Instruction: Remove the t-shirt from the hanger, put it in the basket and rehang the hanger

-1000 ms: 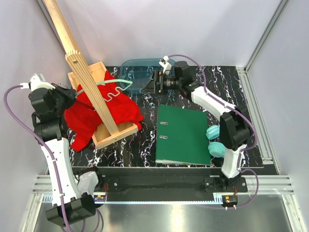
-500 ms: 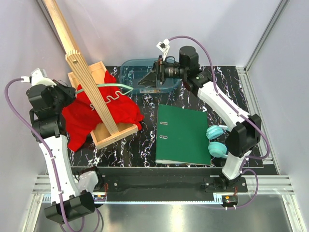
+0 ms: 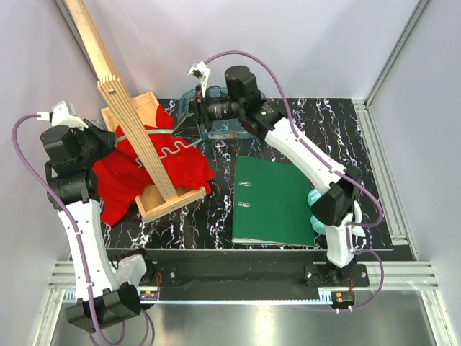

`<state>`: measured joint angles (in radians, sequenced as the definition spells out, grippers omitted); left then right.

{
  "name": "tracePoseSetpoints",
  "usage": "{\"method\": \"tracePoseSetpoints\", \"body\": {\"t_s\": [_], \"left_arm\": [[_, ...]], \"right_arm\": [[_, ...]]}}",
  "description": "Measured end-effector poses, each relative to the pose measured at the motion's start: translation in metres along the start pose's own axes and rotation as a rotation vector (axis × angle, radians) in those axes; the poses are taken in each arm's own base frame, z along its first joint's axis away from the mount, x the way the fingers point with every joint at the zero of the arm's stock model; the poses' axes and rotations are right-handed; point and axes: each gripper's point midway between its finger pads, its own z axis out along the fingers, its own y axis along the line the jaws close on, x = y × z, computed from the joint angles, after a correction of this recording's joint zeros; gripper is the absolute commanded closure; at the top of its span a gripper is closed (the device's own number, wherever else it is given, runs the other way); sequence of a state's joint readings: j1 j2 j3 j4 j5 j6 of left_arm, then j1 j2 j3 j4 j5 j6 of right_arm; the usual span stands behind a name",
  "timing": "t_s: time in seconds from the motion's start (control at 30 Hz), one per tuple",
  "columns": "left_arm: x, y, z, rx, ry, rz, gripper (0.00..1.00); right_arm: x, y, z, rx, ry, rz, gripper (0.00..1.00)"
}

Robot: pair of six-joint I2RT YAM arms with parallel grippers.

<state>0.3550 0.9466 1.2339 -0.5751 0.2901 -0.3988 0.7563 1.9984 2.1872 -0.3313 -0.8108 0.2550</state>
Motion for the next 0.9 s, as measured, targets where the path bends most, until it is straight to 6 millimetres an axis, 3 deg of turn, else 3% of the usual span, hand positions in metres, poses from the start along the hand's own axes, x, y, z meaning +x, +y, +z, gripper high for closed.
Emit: {"method": "tracePoseSetpoints", "body": {"t_s": [0.17, 0.3, 0.4, 0.5, 0.53, 0.57, 0.73, 0.77, 0.8, 0.9], "left_arm": [[0.002, -0.003, 0.0, 0.018, 0.01, 0.01, 1.0], [0.005, -0.003, 0.004, 0.028, 0.027, 0.006, 1.0], [0.007, -0.004, 0.007, 0.037, 0.04, 0.002, 1.0], [0.008, -0.002, 0.009, 0.033, 0.048, 0.002, 1.0], [0.008, -0.001, 0.01, 0.031, 0.05, 0.003, 1.0], [0.008, 0.0, 0.01, 0.027, 0.05, 0.003, 1.0], [0.008, 0.004, 0.014, 0.015, 0.05, -0.009, 0.99], [0.008, 0.004, 0.014, 0.015, 0.049, -0.011, 0.93], [0.008, 0.004, 0.014, 0.014, 0.049, -0.012, 0.76], [0.008, 0.003, 0.014, 0.016, 0.049, -0.029, 0.58]], "right_arm": [[0.025, -0.028, 0.011, 0.061, 0.066, 0.019, 0.4], [0.044, -0.038, 0.017, 0.079, 0.119, 0.025, 0.46], [0.056, -0.037, 0.022, 0.072, 0.15, 0.021, 0.55], [0.063, -0.031, 0.027, 0.058, 0.169, 0.004, 0.76], [0.064, -0.028, 0.029, 0.052, 0.172, -0.002, 0.91], [0.064, -0.027, 0.03, 0.047, 0.173, -0.014, 0.98], [0.062, -0.02, 0.033, 0.027, 0.171, -0.057, 1.0], [0.062, -0.02, 0.033, 0.03, 0.17, -0.058, 1.0], [0.061, -0.021, 0.033, 0.033, 0.169, -0.06, 1.0], [0.061, -0.025, 0.035, 0.07, 0.166, -0.064, 1.0]]}}
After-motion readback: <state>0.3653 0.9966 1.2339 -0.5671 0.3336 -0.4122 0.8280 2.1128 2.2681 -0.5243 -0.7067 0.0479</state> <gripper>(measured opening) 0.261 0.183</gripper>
